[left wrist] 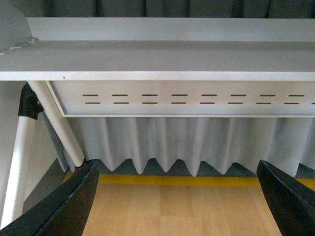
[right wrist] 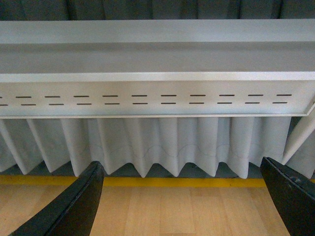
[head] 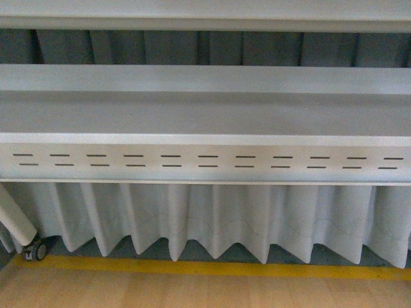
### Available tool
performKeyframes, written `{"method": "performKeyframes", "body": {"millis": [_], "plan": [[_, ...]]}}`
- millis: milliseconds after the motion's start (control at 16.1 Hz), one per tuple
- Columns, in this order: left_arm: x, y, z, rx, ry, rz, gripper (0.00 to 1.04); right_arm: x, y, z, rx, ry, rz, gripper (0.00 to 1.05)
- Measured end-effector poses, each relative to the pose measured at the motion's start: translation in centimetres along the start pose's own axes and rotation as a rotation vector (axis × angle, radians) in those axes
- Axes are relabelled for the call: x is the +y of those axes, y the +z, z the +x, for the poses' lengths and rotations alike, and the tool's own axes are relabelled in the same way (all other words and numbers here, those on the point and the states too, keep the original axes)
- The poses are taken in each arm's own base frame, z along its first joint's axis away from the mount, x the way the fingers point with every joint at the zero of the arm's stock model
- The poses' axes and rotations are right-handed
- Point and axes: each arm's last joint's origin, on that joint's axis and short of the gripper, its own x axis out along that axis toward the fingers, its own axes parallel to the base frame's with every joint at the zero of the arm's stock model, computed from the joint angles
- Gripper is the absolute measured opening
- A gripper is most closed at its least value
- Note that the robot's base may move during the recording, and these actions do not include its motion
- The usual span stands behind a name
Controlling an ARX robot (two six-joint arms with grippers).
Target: Wind up and store yellow beetle toy
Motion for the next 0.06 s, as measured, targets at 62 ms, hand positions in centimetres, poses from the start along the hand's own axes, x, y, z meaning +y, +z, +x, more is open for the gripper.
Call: {"method": "performKeyframes", "body": {"millis": [62], "plan": [[0.00,0.00,0.00,0.000,0.000,0.000,0.98,0.00,0.00,0.00,0.000,0.000,0.000,0.98]]}}
